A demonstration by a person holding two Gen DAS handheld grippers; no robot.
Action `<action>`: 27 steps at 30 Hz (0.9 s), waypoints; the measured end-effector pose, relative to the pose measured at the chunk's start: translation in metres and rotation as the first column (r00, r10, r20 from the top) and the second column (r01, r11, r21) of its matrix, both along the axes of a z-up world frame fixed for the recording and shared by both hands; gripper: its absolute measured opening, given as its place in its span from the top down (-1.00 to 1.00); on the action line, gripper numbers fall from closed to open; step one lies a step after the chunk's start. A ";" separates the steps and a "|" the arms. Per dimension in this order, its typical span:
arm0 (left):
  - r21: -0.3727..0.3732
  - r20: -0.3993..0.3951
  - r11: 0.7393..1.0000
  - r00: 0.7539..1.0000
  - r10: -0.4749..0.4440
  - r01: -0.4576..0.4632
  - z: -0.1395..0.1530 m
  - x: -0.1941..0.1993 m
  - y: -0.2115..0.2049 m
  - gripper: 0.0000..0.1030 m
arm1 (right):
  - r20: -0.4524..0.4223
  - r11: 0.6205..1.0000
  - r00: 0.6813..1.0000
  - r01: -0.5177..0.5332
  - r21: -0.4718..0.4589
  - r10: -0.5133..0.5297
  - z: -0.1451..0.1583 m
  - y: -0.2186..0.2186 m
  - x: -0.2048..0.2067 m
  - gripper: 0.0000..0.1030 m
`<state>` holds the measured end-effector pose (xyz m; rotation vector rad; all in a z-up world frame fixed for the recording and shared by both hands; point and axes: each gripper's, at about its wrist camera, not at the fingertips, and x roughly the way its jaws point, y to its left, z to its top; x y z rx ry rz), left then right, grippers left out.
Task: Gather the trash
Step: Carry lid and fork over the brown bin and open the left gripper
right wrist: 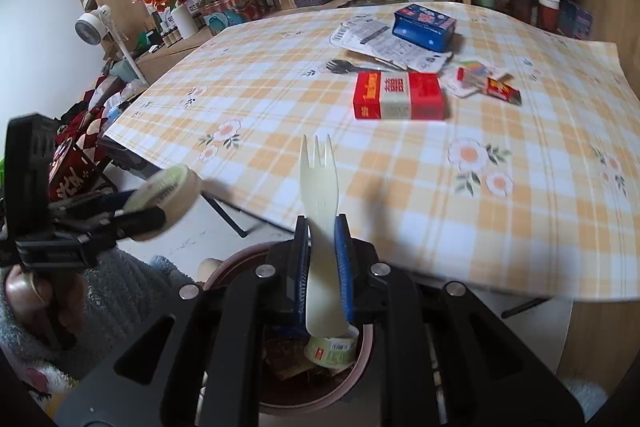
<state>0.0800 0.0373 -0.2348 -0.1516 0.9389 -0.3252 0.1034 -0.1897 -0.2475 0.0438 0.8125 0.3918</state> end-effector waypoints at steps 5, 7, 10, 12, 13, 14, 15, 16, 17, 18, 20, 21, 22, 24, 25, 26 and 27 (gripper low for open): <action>0.057 -0.029 0.996 0.998 -0.059 0.061 -0.025 -0.017 -0.013 -0.59 | -0.021 1.000 1.000 0.017 0.004 -0.017 -0.008 0.001 -0.015 0.67; 0.070 -0.041 0.994 0.996 -0.080 0.083 -0.031 -0.018 -0.016 -0.59 | -0.032 1.000 0.999 0.016 -0.003 -0.016 -0.012 0.004 -0.017 0.67; 0.085 -0.057 0.990 0.992 -0.109 0.114 -0.039 -0.016 -0.022 -0.59 | -0.040 1.000 0.999 0.009 -0.019 -0.010 -0.015 0.011 -0.018 0.67; 0.089 -0.088 0.988 0.989 -0.118 0.126 -0.048 -0.014 -0.024 -0.59 | -0.041 1.000 0.999 0.006 -0.025 -0.007 -0.016 0.015 -0.019 0.67; 0.089 -0.109 0.988 0.987 -0.117 0.127 -0.053 -0.012 -0.023 -0.59 | -0.041 1.000 0.999 0.006 -0.026 -0.007 -0.015 0.017 -0.019 0.67; 0.089 -0.126 0.988 0.986 -0.112 0.123 -0.057 -0.010 -0.023 -0.60 | -0.041 1.000 0.999 0.006 -0.027 -0.007 -0.016 0.017 -0.019 0.67; 0.086 -0.147 0.990 0.984 -0.101 0.114 -0.061 -0.007 -0.021 -0.60 | -0.041 1.000 0.999 0.007 -0.027 -0.008 -0.016 0.018 -0.019 0.67; 0.078 -0.165 0.991 0.982 -0.094 0.108 -0.065 -0.006 -0.019 -0.60 | -0.043 1.000 0.999 0.007 -0.028 -0.008 -0.016 0.019 -0.020 0.67; 0.067 -0.188 0.993 0.979 -0.084 0.098 -0.069 -0.003 -0.016 -0.60 | -0.043 1.000 0.999 0.007 -0.029 -0.009 -0.016 0.019 -0.020 0.67; 0.059 -0.202 0.994 0.976 -0.076 0.090 -0.072 -0.002 -0.013 -0.60 | -0.044 1.000 0.999 0.008 -0.030 -0.009 -0.017 0.020 -0.021 0.67; 0.046 -0.221 0.996 0.973 -0.064 0.075 -0.075 -0.001 -0.009 -0.60 | -0.048 0.999 0.999 0.009 -0.031 -0.011 -0.018 0.020 -0.022 0.67; 0.037 -0.227 0.997 0.972 -0.059 0.069 -0.076 0.000 -0.007 -0.60 | -0.049 0.999 0.999 0.010 -0.031 -0.011 -0.018 0.019 -0.022 0.67; 0.032 -0.227 0.997 0.972 -0.056 0.065 -0.075 -0.001 -0.007 -0.61 | -0.053 0.999 0.999 0.011 -0.030 -0.013 -0.019 0.019 -0.023 0.67; 0.022 -0.224 0.998 0.973 -0.056 0.063 -0.074 -0.001 -0.006 -0.61 | -0.057 0.999 0.998 0.014 -0.029 -0.015 -0.021 0.019 -0.025 0.67; 0.017 -0.219 0.998 0.974 -0.056 0.061 -0.072 -0.002 -0.006 -0.64 | -0.059 0.999 0.998 0.014 -0.029 -0.016 -0.022 0.019 -0.025 0.67; 0.009 -0.211 0.998 0.976 -0.056 0.059 -0.070 -0.002 -0.005 -0.67 | -0.062 0.999 0.998 0.013 -0.031 -0.015 -0.023 0.019 -0.026 0.67; 0.006 -0.206 0.998 0.977 -0.054 0.056 -0.068 -0.003 -0.005 -0.70 | -0.064 0.999 0.998 0.013 -0.033 -0.015 -0.023 0.019 -0.027 0.67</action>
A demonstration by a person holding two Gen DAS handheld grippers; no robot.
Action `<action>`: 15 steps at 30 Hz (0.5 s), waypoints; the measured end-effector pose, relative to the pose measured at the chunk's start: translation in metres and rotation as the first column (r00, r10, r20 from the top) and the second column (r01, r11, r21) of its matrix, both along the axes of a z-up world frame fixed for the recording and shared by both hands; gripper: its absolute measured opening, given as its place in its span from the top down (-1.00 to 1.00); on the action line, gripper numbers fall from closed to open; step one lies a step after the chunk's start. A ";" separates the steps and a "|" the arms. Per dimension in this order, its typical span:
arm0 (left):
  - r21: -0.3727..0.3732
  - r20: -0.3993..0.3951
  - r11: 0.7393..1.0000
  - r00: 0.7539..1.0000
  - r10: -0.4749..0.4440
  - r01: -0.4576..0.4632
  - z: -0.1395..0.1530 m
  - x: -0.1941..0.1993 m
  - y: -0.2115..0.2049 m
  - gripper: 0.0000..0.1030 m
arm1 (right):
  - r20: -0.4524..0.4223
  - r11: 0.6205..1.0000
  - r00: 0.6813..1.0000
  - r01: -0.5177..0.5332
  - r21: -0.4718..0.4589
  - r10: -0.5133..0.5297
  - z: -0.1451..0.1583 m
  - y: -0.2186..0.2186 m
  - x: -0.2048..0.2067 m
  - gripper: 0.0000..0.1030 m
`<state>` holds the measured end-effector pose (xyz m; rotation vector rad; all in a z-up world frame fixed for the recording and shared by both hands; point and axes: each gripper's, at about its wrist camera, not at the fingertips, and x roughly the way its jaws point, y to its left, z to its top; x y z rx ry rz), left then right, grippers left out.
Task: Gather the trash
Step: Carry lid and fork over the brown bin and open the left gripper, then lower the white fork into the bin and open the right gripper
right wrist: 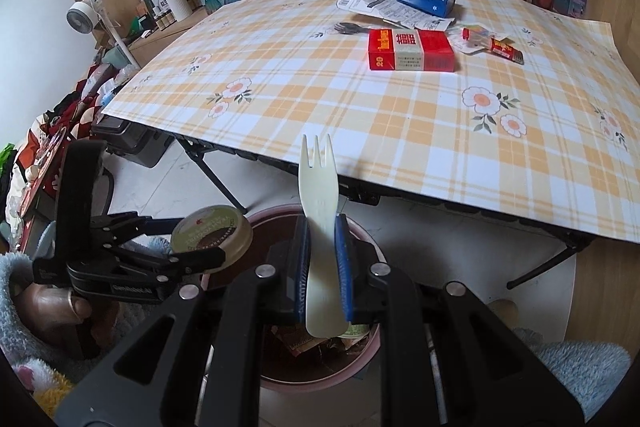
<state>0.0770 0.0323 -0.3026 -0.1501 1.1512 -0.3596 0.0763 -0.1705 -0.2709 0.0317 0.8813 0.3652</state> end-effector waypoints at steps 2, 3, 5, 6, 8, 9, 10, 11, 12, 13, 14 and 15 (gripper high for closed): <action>-0.007 0.017 1.000 1.000 0.017 -0.017 0.004 -0.002 0.003 -0.78 | -0.005 1.000 1.000 -0.001 -0.004 0.001 -0.002 0.000 -0.002 0.67; -0.014 0.023 1.000 0.999 0.025 -0.024 0.006 -0.002 0.004 -0.79 | -0.008 1.000 1.000 -0.001 -0.005 0.001 -0.003 0.001 -0.003 0.67; -0.030 0.038 0.998 0.998 0.047 -0.046 0.010 -0.003 0.007 -0.79 | -0.012 1.000 1.000 -0.003 -0.008 0.003 -0.005 0.001 -0.005 0.67; -0.041 0.054 0.997 0.996 0.065 -0.062 0.014 -0.004 0.010 -0.79 | -0.015 1.000 1.000 -0.005 -0.008 0.005 -0.006 0.002 -0.006 0.67; -0.052 0.103 0.994 0.990 0.100 -0.095 0.024 -0.008 0.015 -0.80 | -0.019 1.000 1.000 -0.008 -0.009 0.008 -0.007 0.003 -0.007 0.67; -0.054 0.127 0.993 0.986 0.111 -0.105 0.029 -0.009 0.017 -0.81 | -0.020 1.000 1.000 -0.010 -0.011 0.010 -0.007 0.003 -0.008 0.67; -0.055 0.164 0.992 0.979 0.125 -0.117 0.036 -0.012 0.019 -0.84 | -0.023 1.000 1.000 -0.013 -0.013 0.013 -0.008 0.004 -0.008 0.67; -0.055 0.190 0.991 0.973 0.133 -0.125 0.040 -0.014 0.020 -0.87 | -0.027 1.000 1.000 -0.016 -0.014 0.015 -0.009 0.005 -0.009 0.67; -0.055 0.231 0.989 0.962 0.144 -0.135 0.048 -0.017 0.020 -0.87 | -0.033 1.000 0.999 -0.021 -0.017 0.020 -0.011 0.007 -0.009 0.67; -0.054 0.259 0.989 0.954 0.150 -0.141 0.052 -0.019 0.022 -0.88 | -0.039 0.999 0.999 -0.026 -0.020 0.025 -0.013 0.009 -0.008 0.67; -0.050 0.288 0.988 0.945 0.156 -0.148 0.057 -0.021 0.022 -0.88 | -0.044 0.999 0.999 -0.032 -0.025 0.031 -0.015 0.011 -0.008 0.67; -0.044 0.314 0.987 0.936 0.160 -0.154 0.061 -0.022 0.023 -0.88 | -0.051 0.999 0.998 -0.040 -0.030 0.038 -0.017 0.014 -0.008 0.67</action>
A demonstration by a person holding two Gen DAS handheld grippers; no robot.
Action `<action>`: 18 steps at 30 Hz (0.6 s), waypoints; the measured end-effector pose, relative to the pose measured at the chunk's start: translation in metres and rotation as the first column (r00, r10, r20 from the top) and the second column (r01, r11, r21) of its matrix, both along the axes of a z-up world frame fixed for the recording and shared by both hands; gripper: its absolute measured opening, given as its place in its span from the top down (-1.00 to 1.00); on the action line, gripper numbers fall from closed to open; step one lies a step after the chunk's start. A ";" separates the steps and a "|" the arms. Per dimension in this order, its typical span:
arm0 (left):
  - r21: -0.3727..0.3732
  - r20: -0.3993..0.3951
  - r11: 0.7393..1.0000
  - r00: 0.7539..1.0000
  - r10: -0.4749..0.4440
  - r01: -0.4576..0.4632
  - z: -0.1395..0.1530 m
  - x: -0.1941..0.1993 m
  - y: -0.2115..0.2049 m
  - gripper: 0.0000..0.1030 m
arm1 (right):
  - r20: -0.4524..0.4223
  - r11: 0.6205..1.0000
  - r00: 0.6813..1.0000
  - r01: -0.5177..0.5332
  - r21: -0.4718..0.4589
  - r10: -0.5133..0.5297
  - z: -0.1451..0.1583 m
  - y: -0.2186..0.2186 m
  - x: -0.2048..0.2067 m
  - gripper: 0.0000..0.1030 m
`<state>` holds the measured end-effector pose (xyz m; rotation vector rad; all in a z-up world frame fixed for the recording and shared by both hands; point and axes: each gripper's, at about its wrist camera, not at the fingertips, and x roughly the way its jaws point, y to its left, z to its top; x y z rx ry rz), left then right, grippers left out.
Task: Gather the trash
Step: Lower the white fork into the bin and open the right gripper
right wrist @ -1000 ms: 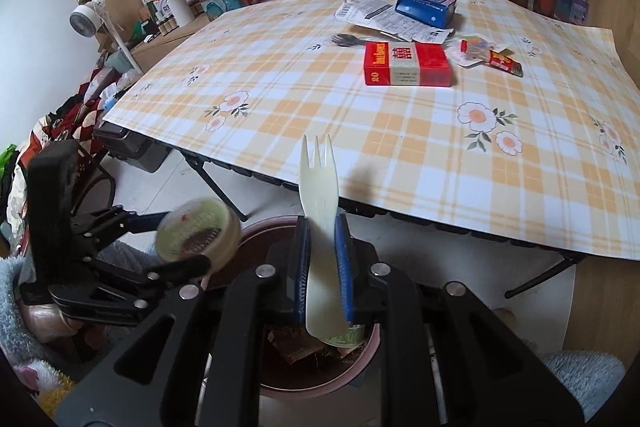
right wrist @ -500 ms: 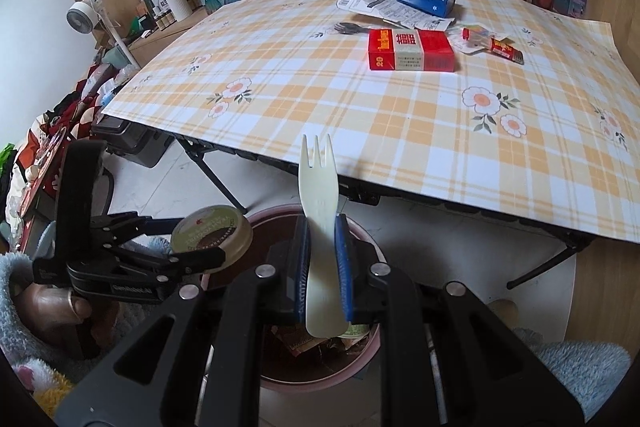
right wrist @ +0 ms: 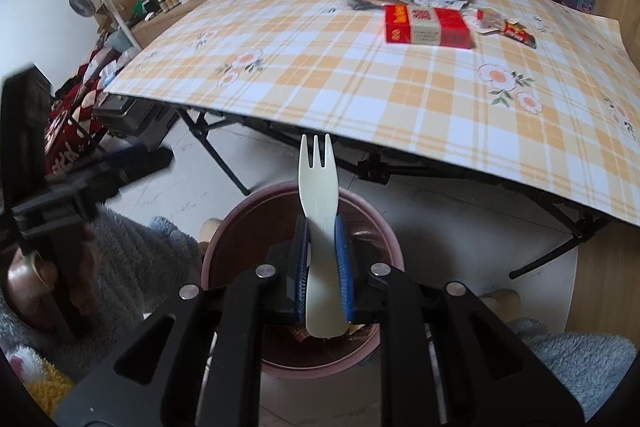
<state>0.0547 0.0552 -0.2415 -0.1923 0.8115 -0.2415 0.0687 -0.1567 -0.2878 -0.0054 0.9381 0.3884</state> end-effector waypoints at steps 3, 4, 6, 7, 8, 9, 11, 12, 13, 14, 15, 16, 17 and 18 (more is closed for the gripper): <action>0.018 0.035 1.000 0.999 0.015 -0.016 0.006 0.000 0.002 -0.88 | -0.019 1.000 1.000 -0.022 -0.014 0.022 -0.007 0.009 0.001 0.67; 0.023 0.040 0.999 0.999 0.022 -0.023 0.007 0.000 0.003 -0.88 | -0.027 0.999 0.999 -0.032 -0.022 0.032 -0.010 0.013 0.001 0.67; 0.027 0.045 0.999 0.998 0.035 -0.036 0.008 0.001 0.006 -0.88 | -0.039 0.998 0.998 -0.047 -0.033 0.045 -0.015 0.018 0.002 0.67; 0.029 0.048 0.999 0.998 0.041 -0.043 0.008 0.002 0.007 -0.88 | -0.049 0.998 0.997 -0.055 -0.040 0.053 -0.018 0.022 0.003 0.67; 0.032 0.052 0.998 0.997 0.048 -0.050 0.009 0.002 0.008 -0.88 | -0.055 0.997 0.997 -0.059 -0.045 0.056 -0.021 0.024 0.002 0.67; 0.036 0.056 0.998 0.997 0.053 -0.055 0.009 0.001 0.009 -0.88 | -0.064 0.997 0.996 -0.063 -0.050 0.060 -0.025 0.026 0.003 0.67; 0.055 0.070 0.996 0.995 0.065 -0.069 0.010 0.000 0.010 -0.88 | -0.080 0.996 0.995 -0.066 -0.054 0.062 -0.030 0.028 0.003 0.67; 0.059 0.075 0.996 0.995 0.065 -0.069 0.010 -0.001 0.011 -0.88 | -0.086 0.996 0.994 -0.067 -0.054 0.062 -0.032 0.028 0.003 0.67; 0.064 0.080 0.996 0.995 0.065 -0.070 0.011 -0.002 0.010 -0.88 | -0.094 0.996 0.994 -0.067 -0.054 0.062 -0.034 0.029 0.004 0.67; 0.068 0.084 0.995 0.994 0.064 -0.070 0.011 -0.002 0.010 -0.88 | -0.099 0.996 0.993 -0.068 -0.054 0.063 -0.036 0.029 0.005 0.67; 0.075 0.089 0.995 0.994 0.063 -0.070 0.012 -0.002 0.009 -0.88 | -0.106 0.996 0.992 -0.072 -0.052 0.066 -0.037 0.030 0.006 0.66; 0.080 0.090 0.994 0.994 0.062 -0.069 0.012 -0.002 0.009 -0.88 | -0.110 0.996 0.991 -0.076 -0.051 0.070 -0.038 0.030 0.005 0.67; 0.085 0.091 0.994 0.994 0.059 -0.067 0.011 -0.002 0.008 -0.88 | -0.110 0.996 0.991 -0.079 -0.052 0.073 -0.039 0.031 0.005 0.66; 0.087 0.092 0.994 0.994 0.058 -0.066 0.012 -0.002 0.008 -0.88 | -0.110 0.995 0.991 -0.082 -0.054 0.075 -0.039 0.031 0.005 0.66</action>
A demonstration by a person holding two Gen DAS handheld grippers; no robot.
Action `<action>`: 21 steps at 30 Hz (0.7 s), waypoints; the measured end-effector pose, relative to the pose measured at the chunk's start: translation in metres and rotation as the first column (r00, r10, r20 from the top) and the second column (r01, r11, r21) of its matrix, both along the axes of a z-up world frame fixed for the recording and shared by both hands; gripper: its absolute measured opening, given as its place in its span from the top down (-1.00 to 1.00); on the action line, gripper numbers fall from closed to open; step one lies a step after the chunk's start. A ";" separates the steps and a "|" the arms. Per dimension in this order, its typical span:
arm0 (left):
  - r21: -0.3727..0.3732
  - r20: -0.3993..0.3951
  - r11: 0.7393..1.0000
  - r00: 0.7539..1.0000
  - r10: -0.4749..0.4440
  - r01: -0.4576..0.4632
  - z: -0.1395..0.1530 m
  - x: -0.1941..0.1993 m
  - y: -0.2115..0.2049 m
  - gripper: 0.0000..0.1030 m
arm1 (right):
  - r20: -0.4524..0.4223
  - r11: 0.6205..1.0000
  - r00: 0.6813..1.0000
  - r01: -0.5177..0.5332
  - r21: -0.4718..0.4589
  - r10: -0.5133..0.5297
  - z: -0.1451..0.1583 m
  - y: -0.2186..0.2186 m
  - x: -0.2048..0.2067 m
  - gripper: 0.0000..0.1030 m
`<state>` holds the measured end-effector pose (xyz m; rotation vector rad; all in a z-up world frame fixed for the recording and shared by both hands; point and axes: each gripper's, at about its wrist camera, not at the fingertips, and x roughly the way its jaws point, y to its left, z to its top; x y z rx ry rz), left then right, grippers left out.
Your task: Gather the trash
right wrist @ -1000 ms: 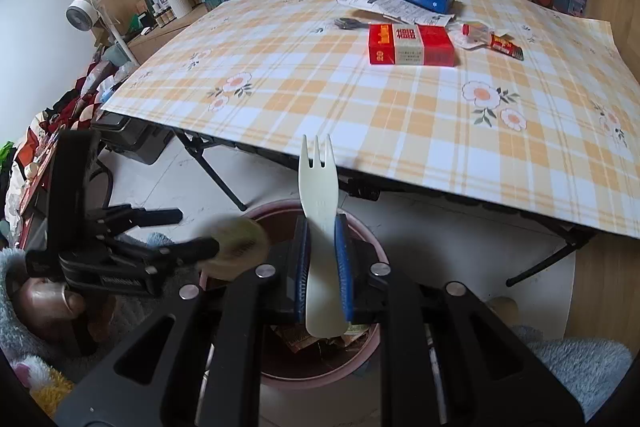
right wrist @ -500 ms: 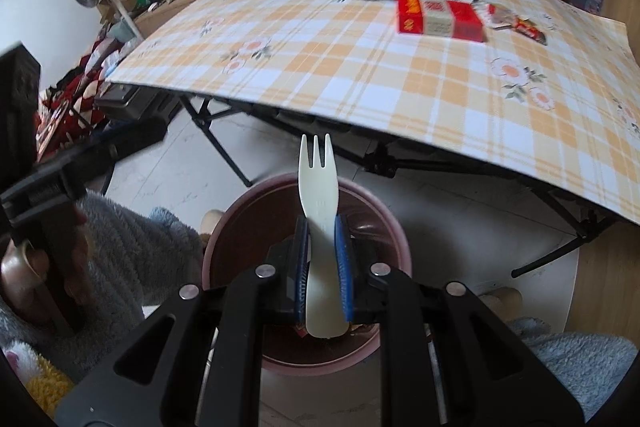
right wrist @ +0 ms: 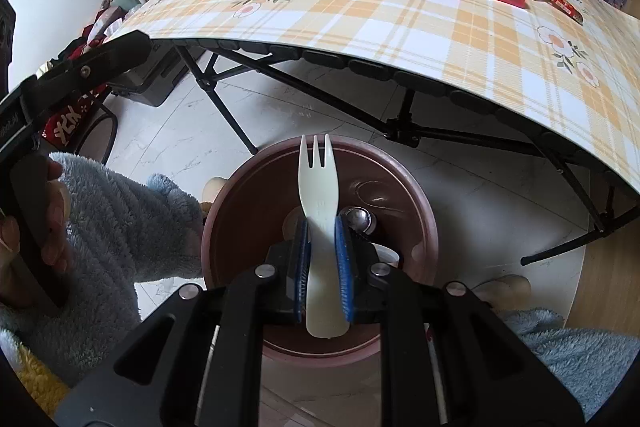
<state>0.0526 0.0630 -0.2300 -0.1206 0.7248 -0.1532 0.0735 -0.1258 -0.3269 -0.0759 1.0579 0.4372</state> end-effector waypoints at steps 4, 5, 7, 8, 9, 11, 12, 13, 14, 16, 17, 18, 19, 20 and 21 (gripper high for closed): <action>0.015 0.012 1.000 1.000 -0.002 0.002 0.001 -0.001 -0.003 -0.88 | -0.011 1.000 1.000 -0.003 -0.002 0.003 -0.003 0.001 0.000 0.59; 0.018 0.012 1.000 1.000 -0.002 0.001 0.001 -0.001 -0.004 -0.88 | -0.011 1.000 1.000 0.002 -0.003 -0.002 -0.004 0.001 0.000 0.52; 0.021 0.010 1.000 1.000 -0.001 0.000 0.000 -0.001 -0.004 -0.88 | -0.006 1.000 1.000 0.010 -0.003 -0.010 -0.002 -0.001 0.001 0.08; 0.022 0.010 1.000 1.000 0.000 0.000 0.000 -0.001 -0.004 -0.88 | 0.002 1.000 1.000 0.015 -0.004 -0.015 -0.001 -0.002 0.001 -0.04; 0.022 0.011 1.000 1.000 0.002 -0.002 0.000 -0.001 -0.004 -0.88 | 0.010 1.000 1.000 0.019 -0.008 -0.019 0.000 -0.002 0.001 -0.26; 0.023 0.014 1.000 1.000 0.003 -0.004 0.001 -0.001 -0.003 -0.88 | 0.037 0.999 0.999 0.036 -0.024 -0.035 0.004 -0.004 0.000 -0.54; 0.024 0.015 1.000 1.000 0.005 -0.005 0.001 -0.001 -0.003 -0.88 | 0.048 0.998 0.998 0.046 -0.033 -0.044 0.005 -0.005 0.000 -0.71; 0.024 0.014 1.000 1.000 0.006 -0.006 0.001 -0.001 -0.003 -0.88 | 0.061 0.997 0.996 0.060 -0.043 -0.057 0.007 -0.006 0.000 -0.82; 0.023 0.013 1.000 1.000 0.007 -0.007 0.000 -0.001 -0.003 -0.88 | 0.071 0.996 0.995 0.073 -0.051 -0.069 0.008 -0.007 0.001 -0.84; 0.024 0.009 1.000 1.000 0.008 -0.008 0.000 -0.001 -0.003 -0.88 | 0.079 0.993 0.992 0.100 -0.067 -0.095 0.008 -0.010 0.003 -0.88; 0.025 0.010 1.000 1.000 0.009 -0.010 0.000 -0.001 -0.003 -0.88 | 0.076 0.991 0.991 0.113 -0.072 -0.107 0.007 -0.012 0.004 -0.88; 0.025 0.010 1.000 1.000 0.010 -0.010 0.000 -0.001 -0.003 -0.88 | 0.074 0.990 0.990 0.122 -0.073 -0.116 0.006 -0.014 0.005 -0.88; 0.026 0.011 1.000 1.000 0.010 -0.011 0.000 -0.001 -0.003 -0.88 | 0.071 0.988 0.989 0.135 -0.076 -0.130 0.005 -0.017 0.006 -0.88; 0.027 0.012 1.000 1.000 0.011 -0.011 0.000 -0.001 -0.003 -0.88 | 0.070 0.987 0.988 0.141 -0.077 -0.136 0.005 -0.018 0.007 -0.88; 0.028 0.012 1.000 1.000 0.011 -0.011 0.000 -0.001 -0.004 -0.88 | 0.068 0.986 0.987 0.150 -0.078 -0.145 0.004 -0.021 0.008 -0.88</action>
